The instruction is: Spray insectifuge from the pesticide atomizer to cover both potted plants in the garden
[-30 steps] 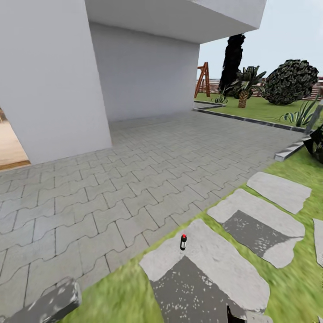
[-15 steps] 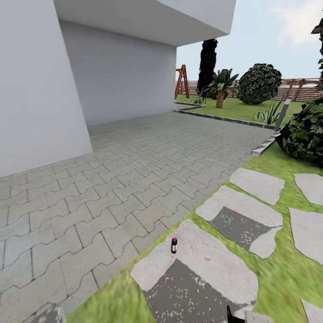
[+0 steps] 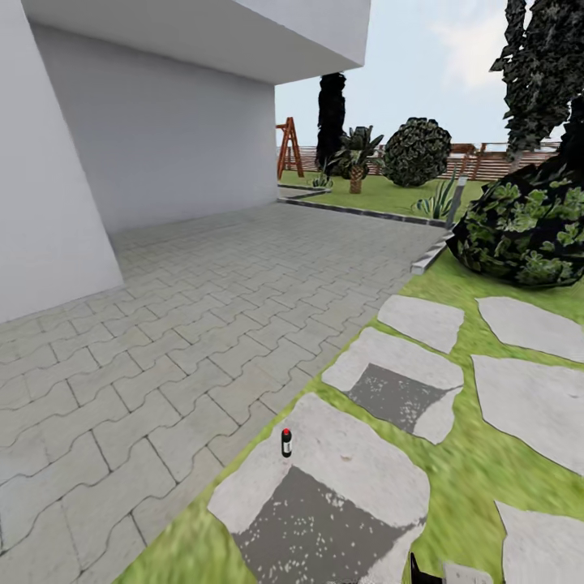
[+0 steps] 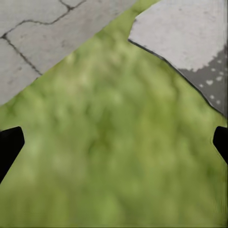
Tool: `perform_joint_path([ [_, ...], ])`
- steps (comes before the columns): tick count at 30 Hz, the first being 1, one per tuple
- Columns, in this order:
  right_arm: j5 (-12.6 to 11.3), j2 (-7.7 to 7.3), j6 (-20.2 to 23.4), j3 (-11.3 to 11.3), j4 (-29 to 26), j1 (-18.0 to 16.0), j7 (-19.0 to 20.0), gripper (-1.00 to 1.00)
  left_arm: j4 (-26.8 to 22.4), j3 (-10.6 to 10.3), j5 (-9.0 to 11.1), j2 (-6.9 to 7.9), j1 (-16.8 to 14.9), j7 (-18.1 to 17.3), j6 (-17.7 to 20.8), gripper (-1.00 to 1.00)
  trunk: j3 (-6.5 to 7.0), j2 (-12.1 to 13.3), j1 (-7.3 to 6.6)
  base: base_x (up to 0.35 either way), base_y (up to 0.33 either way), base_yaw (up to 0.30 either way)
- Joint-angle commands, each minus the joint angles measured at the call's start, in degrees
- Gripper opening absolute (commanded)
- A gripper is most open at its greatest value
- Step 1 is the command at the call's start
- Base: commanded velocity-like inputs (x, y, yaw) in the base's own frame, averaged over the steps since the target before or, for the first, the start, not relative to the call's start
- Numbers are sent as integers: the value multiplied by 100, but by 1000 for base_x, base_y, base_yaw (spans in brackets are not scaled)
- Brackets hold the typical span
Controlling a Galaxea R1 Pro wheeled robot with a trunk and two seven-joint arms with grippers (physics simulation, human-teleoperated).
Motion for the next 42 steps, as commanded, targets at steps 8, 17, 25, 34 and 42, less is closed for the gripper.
perform_joint_path([
  [8,11,1,-16,-7,7,-5,-14,100,3,9,7,0,-1,-2,-17,100,-5,-2,-1,0,85,-300],
  [17,11,1,-16,-7,7,-5,-14,100,10,9,7,0,-1,-2,-17,100,-5,-2,-1,0,194,-300],
  [25,11,1,-16,-7,7,-5,-14,100,5,9,7,0,-1,-2,-17,100,-5,-2,-1,0,91,-300],
  [34,-12,4,-16,-14,-15,-5,-17,100,4,9,7,0,-1,-2,-17,100,-45,-2,-1,0,14,-243],
  [42,9,-21,-24,-8,-9,-5,-6,100,2,8,2,0,-1,-2,-17,100,-55,-2,-1,0,0,-33],
])
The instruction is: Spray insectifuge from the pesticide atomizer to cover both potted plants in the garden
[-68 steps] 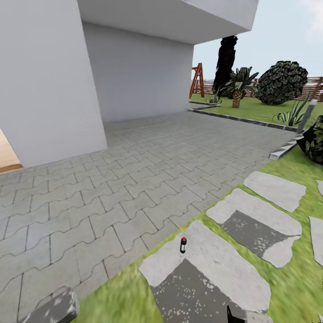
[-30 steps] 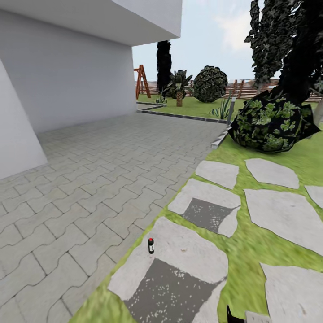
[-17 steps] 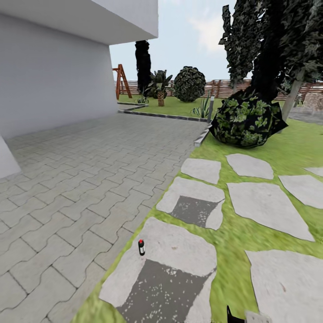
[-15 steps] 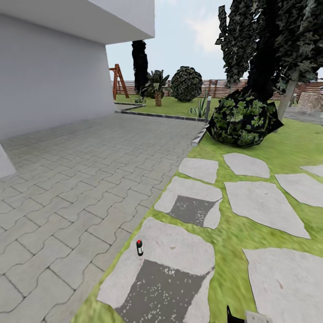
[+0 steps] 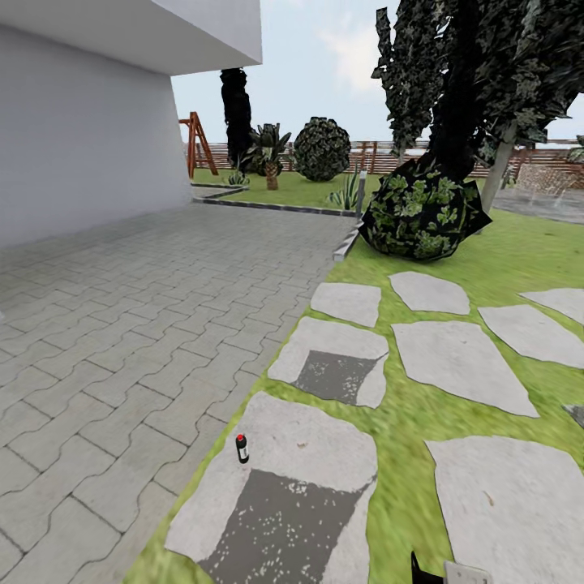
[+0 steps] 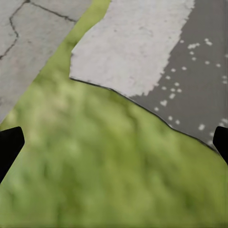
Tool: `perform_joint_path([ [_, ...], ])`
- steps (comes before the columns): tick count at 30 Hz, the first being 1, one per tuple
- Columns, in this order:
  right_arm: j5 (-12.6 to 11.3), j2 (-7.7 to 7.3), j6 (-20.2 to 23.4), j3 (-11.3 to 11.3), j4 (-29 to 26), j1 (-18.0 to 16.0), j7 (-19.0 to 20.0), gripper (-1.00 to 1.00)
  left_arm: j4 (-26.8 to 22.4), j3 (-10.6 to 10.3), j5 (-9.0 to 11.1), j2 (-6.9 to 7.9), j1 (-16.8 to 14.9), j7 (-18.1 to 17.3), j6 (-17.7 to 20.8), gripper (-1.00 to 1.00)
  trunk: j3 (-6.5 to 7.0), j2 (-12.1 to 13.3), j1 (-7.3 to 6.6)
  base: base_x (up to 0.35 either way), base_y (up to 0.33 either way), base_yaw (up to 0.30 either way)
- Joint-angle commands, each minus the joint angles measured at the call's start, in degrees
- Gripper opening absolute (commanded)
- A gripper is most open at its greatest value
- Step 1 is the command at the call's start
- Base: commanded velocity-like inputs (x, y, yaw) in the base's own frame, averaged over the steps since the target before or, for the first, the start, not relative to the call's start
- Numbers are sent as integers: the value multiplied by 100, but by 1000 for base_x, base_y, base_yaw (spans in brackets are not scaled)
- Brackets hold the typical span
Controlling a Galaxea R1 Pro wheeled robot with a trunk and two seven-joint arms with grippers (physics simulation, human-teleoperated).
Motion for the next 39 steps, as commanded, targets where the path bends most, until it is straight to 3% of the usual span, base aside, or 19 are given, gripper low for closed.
perform_joint_path([
  [1,12,-2,-16,-6,3,-3,-14,100,5,8,4,-1,-3,-2,-18,100,-5,-2,-1,0,0,-3],
  [9,4,-5,-14,-20,-39,-3,-34,100,7,-43,-107,60,-111,-16,114,100,-5,-2,-1,0,0,0],
  [11,3,-27,-1,-28,-282,-3,-26,100,8,-55,-252,127,-633,-40,421,100,-5,-2,-1,0,0,0],
  [12,9,-39,61,-30,-835,-3,-23,100,11,-60,-442,159,-1218,-100,1014,100,-5,-2,-1,0,0,0],
  [13,10,-42,188,-31,-1097,-3,-23,100,9,-60,-511,162,-1408,-115,1240,100,-5,-2,-1,0,0,0],
  [16,4,-47,1160,-32,-1995,-18,-26,100,0,-91,-675,156,-1843,-137,1632,100,-5,-2,-1,0,0,0],
  [20,-4,-48,2706,-32,-3147,-87,-27,100,3,-153,-866,178,-2215,-141,1772,100,-5,-2,-1,0,0,0],
  [23,-3,-54,3136,-20,-3574,-103,-10,100,-9,-163,-924,252,-2286,-136,1790,100,-5,-2,-1,0,0,0],
  [27,14,-41,3197,-4,-3691,-108,-13,100,-34,-159,-1066,482,-2325,-226,1853,100,-5,-2,-1,0,0,-11],
  [30,18,-38,3189,-3,-3705,-108,-11,100,-51,-153,-1086,519,-2339,-456,1910,100,-5,-2,-1,0,0,-141],
  [35,21,-47,3189,-6,-3713,-109,-12,100,-64,-129,-1071,536,-2342,-1190,1859,100,-5,-2,-1,0,0,-259],
  [39,27,-48,3188,-6,-3714,-109,-19,100,-73,-162,-1109,524,-2335,-1423,1834,100,-5,-2,-1,92,7,-219],
])
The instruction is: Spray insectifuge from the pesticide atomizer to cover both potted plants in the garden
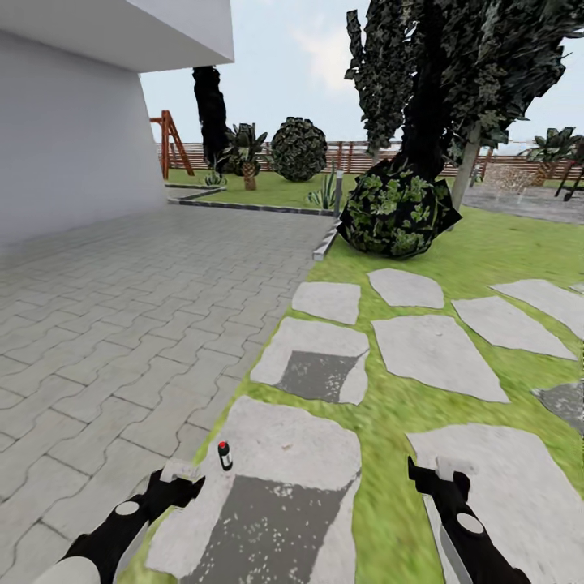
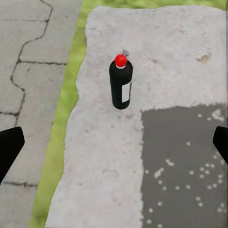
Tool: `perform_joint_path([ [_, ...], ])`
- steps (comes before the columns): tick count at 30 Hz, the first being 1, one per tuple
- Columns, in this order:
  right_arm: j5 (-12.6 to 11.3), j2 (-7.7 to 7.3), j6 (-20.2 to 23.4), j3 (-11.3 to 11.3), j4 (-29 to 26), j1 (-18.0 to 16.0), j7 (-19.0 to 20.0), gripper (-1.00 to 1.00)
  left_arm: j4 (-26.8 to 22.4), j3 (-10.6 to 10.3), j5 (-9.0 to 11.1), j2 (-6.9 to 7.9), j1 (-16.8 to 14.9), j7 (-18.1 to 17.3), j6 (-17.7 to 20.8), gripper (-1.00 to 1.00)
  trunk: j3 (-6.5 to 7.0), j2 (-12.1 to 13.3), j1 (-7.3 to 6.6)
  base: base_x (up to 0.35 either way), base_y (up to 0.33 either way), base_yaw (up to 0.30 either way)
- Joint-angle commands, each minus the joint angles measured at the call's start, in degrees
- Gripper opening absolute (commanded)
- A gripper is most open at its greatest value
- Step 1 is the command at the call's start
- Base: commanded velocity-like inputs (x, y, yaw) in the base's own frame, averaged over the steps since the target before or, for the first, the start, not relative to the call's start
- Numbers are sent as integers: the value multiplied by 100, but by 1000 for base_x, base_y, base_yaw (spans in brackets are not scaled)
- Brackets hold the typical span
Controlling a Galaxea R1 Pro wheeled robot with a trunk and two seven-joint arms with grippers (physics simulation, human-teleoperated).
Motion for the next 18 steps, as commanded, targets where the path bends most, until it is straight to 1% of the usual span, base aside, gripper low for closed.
perform_joint_path([
  [1,9,0,-19,1,4,-4,-17,100,4,32,-61,-6,-1,-39,-29,100,-5,-2,1,274,47,-60],
  [8,10,13,-22,7,21,-4,-21,100,7,43,-64,-24,0,-53,-24,100,-5,-2,1,316,64,-17],
  [18,13,46,-16,9,75,-4,-25,100,1,43,-49,-10,9,-54,-23,100,-5,-2,1,333,51,-1],
])
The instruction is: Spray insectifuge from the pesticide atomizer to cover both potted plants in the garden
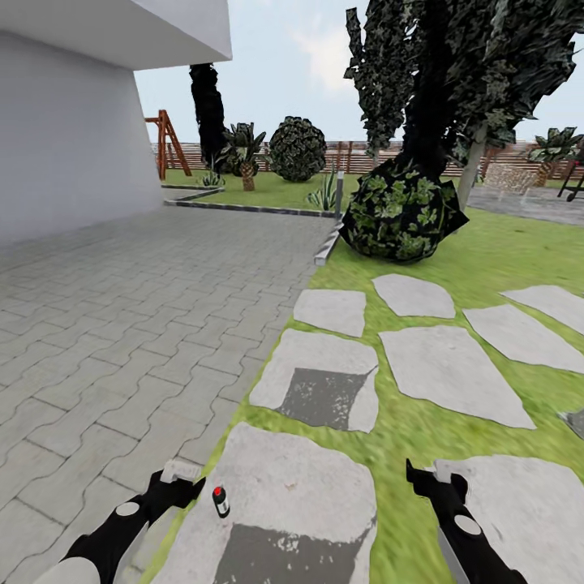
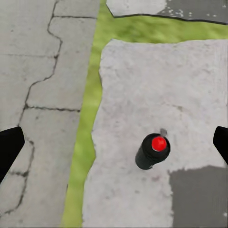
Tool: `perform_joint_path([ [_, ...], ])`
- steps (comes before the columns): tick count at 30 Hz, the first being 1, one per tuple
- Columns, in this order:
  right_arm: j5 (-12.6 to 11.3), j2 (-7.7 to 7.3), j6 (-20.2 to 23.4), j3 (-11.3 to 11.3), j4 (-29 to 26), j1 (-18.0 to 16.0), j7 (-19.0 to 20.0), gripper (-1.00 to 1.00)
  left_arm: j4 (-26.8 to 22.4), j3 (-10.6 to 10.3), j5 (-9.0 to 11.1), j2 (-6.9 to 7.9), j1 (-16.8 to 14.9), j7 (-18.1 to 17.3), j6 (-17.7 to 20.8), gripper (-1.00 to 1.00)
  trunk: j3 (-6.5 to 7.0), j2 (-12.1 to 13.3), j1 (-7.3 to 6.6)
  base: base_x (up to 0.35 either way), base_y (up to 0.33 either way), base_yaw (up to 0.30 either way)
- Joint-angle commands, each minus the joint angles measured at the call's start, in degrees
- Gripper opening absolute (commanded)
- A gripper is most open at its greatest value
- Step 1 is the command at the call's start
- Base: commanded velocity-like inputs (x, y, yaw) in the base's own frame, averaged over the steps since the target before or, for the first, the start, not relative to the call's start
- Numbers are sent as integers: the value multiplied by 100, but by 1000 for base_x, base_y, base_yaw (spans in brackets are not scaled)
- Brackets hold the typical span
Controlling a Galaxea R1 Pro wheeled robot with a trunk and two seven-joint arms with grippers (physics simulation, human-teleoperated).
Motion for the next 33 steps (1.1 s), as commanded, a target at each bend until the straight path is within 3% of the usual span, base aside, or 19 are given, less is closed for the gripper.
perform_joint_path([
  [1,11,3,-18,0,13,-3,-12,100,3,33,-60,-1,-3,-25,-26,100,-5,-2,2,334,10,0],
  [8,4,7,-26,-3,130,-3,-29,100,3,24,-69,-14,5,-25,-26,100,-5,-2,2,314,3,0],
  [14,-5,1,-31,-8,139,-3,-26,100,3,22,-71,-9,12,-25,-26,100,-5,-2,2,70,0,-2],
  [25,-6,-19,-25,-9,135,-3,-17,100,3,22,-64,-1,15,-58,-26,100,26,-2,2,4,11,-239],
  [33,-9,-18,-30,-9,118,-3,-15,100,3,15,-64,17,26,-263,-34,100,37,-2,2,66,197,-130],
])
